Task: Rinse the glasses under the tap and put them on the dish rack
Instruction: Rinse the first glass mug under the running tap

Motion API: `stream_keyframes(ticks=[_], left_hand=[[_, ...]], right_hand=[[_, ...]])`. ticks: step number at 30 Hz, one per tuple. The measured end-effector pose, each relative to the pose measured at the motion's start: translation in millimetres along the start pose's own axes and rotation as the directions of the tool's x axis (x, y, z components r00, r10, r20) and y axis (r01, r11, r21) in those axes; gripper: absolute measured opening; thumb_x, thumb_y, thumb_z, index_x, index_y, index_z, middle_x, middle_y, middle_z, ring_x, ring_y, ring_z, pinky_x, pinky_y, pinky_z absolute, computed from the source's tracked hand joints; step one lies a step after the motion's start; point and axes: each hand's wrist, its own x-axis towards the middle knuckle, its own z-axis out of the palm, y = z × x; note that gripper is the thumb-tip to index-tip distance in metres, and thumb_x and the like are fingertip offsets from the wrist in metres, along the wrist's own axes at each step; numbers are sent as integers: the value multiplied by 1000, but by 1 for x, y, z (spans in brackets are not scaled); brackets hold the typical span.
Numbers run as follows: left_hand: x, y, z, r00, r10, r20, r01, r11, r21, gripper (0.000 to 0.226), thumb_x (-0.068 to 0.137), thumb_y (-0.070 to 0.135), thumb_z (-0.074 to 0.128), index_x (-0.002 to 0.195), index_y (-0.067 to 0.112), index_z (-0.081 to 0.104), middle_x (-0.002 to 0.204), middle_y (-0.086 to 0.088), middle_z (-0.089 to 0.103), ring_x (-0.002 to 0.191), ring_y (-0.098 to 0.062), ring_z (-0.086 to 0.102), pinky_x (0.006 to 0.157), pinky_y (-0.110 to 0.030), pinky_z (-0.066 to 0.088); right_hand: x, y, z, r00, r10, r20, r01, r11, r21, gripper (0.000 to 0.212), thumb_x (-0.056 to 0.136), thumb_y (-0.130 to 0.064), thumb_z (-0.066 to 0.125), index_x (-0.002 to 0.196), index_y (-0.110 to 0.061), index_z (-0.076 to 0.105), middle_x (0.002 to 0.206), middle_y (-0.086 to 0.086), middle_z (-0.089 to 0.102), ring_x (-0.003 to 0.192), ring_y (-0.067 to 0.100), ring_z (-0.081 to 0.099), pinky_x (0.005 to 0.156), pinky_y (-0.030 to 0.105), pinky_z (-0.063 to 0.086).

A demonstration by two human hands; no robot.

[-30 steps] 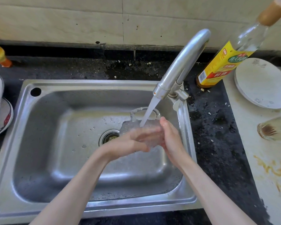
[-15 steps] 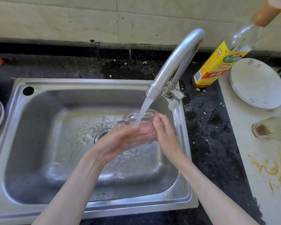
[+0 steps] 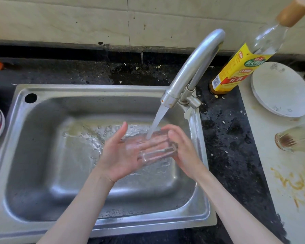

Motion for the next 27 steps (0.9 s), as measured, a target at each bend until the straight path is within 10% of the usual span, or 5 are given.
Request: stream_keyframes(ticks=[4, 11, 15, 21, 27], left_hand=[[6, 0, 4, 939, 120, -323, -77, 987, 144, 42, 91, 26, 45, 93, -7, 72, 102, -24, 69, 84, -27, 71, 75, -35, 58], [18, -9, 12, 898, 298, -324, 23, 703, 711, 23, 82, 16, 63, 100, 2, 69, 95, -14, 72, 85, -23, 71, 69, -25, 56], [21, -11, 15, 906, 232, -353, -12, 850, 526, 23, 79, 19, 59, 87, 4, 73, 93, -17, 72, 80, -23, 70, 71, -29, 58], [17, 0, 17, 969, -96, -229, 81, 994, -78, 56, 86, 28, 46, 109, -22, 56, 118, -35, 56, 107, -41, 60, 95, -47, 44], [25, -7, 23, 971, -40, -236, 79, 985, 155, 35, 84, 8, 43, 101, -10, 67, 114, -28, 62, 101, -35, 65, 90, -44, 50]], right_hand=[[-5, -12, 4, 992, -107, 72, 118, 980, -162, 29, 82, -23, 44, 108, -19, 57, 106, -6, 58, 80, -10, 55, 71, 9, 43], [6, 4, 5, 909, 414, -43, -409, 908, 91, 66, 78, -68, 55, 121, -18, 56, 113, 8, 67, 94, 22, 67, 75, 37, 56], [-1, 4, 2, 965, 168, -200, -177, 984, -29, 24, 92, -39, 53, 101, -18, 59, 98, 14, 66, 71, 18, 63, 46, 25, 48], [-9, 2, -5, 980, -178, -85, 162, 973, -163, 9, 90, -23, 55, 96, -27, 60, 92, -17, 61, 90, -3, 56, 78, 11, 44], [-7, 15, -6, 970, -2, -242, -10, 999, -52, 26, 90, -47, 52, 105, -28, 60, 104, -13, 62, 103, 5, 57, 90, 24, 41]])
